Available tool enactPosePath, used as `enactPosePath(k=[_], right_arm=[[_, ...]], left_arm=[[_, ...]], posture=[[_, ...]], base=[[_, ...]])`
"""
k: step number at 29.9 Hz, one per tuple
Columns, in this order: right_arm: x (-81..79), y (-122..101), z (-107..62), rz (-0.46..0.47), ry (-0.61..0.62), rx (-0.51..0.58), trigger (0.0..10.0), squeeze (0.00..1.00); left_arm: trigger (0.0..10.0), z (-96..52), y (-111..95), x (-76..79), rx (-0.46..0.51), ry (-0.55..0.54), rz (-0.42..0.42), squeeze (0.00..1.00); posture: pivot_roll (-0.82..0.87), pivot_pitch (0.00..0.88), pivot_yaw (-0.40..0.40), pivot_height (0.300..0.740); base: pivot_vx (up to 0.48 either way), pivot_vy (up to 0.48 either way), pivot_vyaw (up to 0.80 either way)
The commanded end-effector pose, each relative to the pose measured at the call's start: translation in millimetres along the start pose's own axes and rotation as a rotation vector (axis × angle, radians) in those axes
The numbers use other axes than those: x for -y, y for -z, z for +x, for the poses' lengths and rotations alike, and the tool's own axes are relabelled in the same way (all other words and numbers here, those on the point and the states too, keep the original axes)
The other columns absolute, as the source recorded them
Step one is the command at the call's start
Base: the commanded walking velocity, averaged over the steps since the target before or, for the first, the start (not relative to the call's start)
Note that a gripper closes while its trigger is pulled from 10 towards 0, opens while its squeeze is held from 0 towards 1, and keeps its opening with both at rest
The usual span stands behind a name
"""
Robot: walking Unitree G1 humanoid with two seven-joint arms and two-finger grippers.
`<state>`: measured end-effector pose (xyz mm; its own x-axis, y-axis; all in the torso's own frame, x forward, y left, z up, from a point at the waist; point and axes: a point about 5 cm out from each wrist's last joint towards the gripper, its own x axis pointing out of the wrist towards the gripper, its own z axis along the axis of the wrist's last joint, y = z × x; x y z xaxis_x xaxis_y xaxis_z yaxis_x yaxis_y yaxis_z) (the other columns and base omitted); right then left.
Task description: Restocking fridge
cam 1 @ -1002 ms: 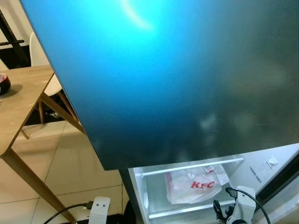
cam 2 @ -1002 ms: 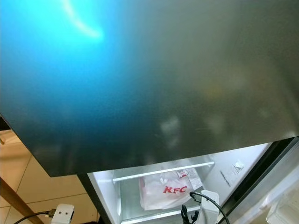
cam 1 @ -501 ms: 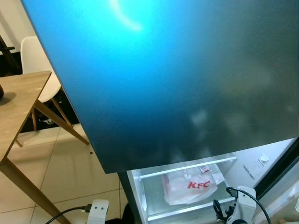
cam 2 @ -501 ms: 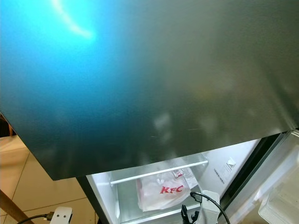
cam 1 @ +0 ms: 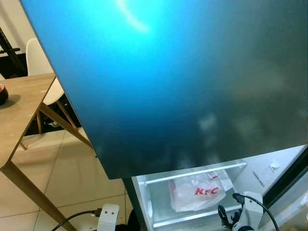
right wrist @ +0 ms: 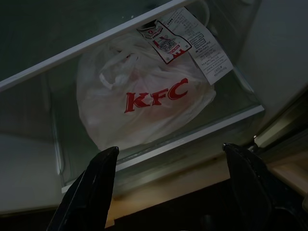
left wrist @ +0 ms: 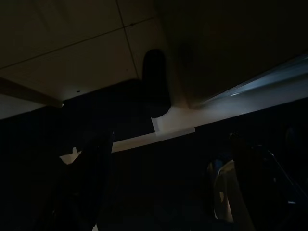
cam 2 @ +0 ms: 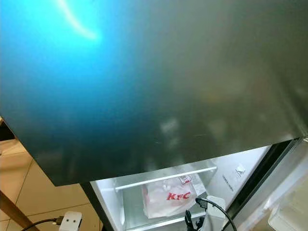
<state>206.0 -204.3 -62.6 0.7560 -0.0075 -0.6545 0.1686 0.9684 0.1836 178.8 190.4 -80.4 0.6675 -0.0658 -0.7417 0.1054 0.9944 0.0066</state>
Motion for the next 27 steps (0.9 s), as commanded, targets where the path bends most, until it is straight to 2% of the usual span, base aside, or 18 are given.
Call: enactPosePath(k=[1,4,13,17,22,25,27], right_arm=[[-1.8,2,-0.5,0.015,-0.008,0.004,10.0,0.0],[-1.4,3,-0.1,-0.01,0.006,-0.014,10.0,0.0],[0.5,3,-0.5,-0.049,0.021,-0.018,10.0,0.0],[-0.4,3,-0.5,-0.07,0.006,-0.019,10.0,0.0],[-5.4,0,-0.4,-0.032,-0.051,0.02,10.0,0.0],[-8.8,1,0.1,-0.054,-0.071,0.01,10.0,0.0],[-8.2,1,0.6,-0.067,-0.042,0.007,10.0,0.0]], left_arm=[[10.0,-0.9,3,-2.7,-0.017,-0.011,0.004,0.0],[10.0,-1.3,3,-3.8,-0.017,-0.014,0.001,0.0],[10.0,-4.6,5,-17.2,-0.016,-0.038,-0.027,0.0],[10.0,-5.2,6,-17.7,-0.019,-0.043,-0.033,0.0],[10.0,-5.0,7,-16.0,-0.018,-0.044,-0.04,0.0],[10.0,-4.4,6,-13.4,-0.015,-0.042,-0.043,0.0],[10.0,-4.3,7,-11.3,-0.011,-0.041,-0.048,0.0]], posture=[[-0.04,0.043,0.046,0.699],[-0.04,0.041,0.045,0.714],[-0.04,0.044,0.042,0.714],[-0.04,0.048,0.039,0.714],[-0.04,0.051,0.037,0.714],[-0.04,0.054,0.035,0.724],[-0.03,0.056,0.034,0.738]], base=[[0.0,0.0,0.0],[0.0,0.0,0.0],[0.0,0.0,0.0],[0.0,0.0,0.0],[0.0,0.0,0.0],[0.0,0.0,0.0],[0.0,0.0,0.0]])
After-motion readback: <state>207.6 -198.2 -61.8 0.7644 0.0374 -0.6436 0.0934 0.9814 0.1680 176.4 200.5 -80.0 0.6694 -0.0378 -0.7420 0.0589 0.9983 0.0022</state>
